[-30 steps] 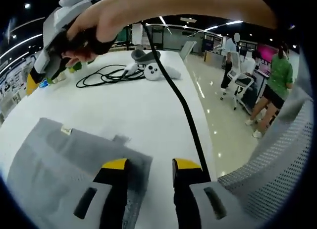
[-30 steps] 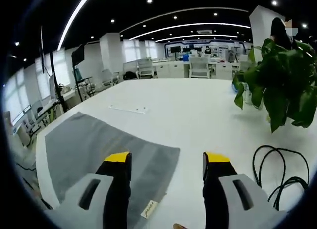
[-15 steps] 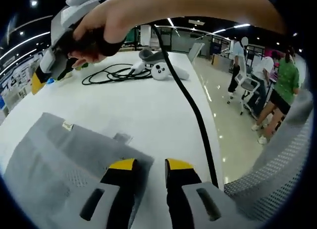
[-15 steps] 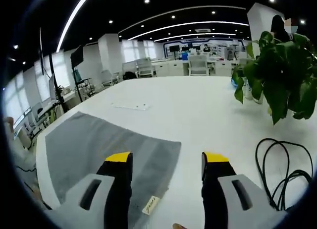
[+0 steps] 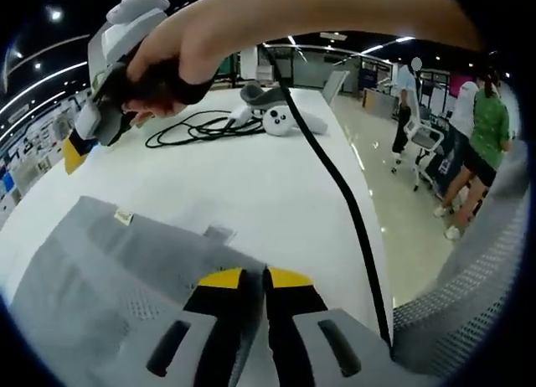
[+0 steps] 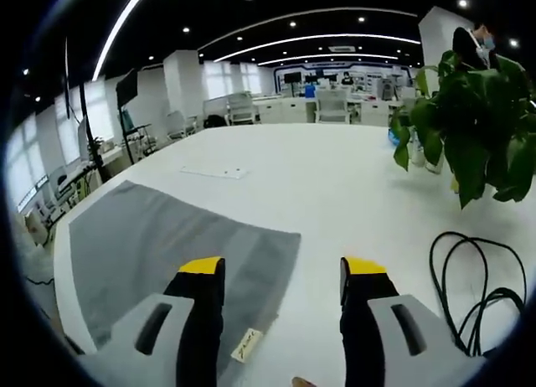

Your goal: Fold the towel on the table until its edges align and the towel forms a compact rectangular stack.

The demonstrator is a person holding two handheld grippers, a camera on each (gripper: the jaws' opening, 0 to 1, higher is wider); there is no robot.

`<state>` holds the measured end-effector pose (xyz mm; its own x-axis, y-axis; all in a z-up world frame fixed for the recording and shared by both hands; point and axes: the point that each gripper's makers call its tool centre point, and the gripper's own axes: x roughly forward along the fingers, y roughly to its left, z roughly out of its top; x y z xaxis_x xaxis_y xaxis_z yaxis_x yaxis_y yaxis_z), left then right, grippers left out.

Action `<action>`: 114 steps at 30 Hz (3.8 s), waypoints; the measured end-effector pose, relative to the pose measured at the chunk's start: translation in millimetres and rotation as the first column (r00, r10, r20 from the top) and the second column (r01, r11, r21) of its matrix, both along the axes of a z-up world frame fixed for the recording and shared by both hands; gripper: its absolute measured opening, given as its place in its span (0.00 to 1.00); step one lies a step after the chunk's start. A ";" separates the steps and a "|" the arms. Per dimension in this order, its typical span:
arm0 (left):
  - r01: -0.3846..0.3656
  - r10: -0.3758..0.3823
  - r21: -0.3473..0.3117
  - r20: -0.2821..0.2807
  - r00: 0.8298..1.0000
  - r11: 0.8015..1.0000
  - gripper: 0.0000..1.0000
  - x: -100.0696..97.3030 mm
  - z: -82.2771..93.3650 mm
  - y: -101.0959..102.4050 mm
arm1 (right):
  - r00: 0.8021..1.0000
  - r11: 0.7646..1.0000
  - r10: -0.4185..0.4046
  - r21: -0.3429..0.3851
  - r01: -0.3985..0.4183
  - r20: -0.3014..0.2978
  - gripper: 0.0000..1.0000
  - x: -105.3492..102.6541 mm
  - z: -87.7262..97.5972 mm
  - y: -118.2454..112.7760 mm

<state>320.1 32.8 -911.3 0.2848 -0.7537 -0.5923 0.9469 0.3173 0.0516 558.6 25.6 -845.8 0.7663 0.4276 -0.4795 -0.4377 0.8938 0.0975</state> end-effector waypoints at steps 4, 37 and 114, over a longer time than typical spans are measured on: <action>-0.018 0.017 -0.017 -0.005 1.000 1.000 0.08 0.8 0.4 -0.2 | 1.000 1.000 0.001 -0.008 -0.001 -0.013 0.53 5.6 -7.4 2.5; -0.016 0.014 -0.070 -0.021 1.000 0.997 0.04 2.5 -1.9 1.7 | 0.990 0.990 -0.120 0.064 0.125 -0.075 0.18 60.1 -50.7 22.1; -0.269 0.246 -0.320 -0.109 0.963 0.909 0.04 36.1 121.0 84.1 | 0.997 0.912 0.075 0.404 -0.076 0.020 0.00 53.7 71.0 102.4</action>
<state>356.2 116.9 -790.3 0.4646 -0.8145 -0.3476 0.8277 0.5389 -0.1564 612.3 128.0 -774.8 0.7256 0.6408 -0.2507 -0.5035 0.7428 0.4413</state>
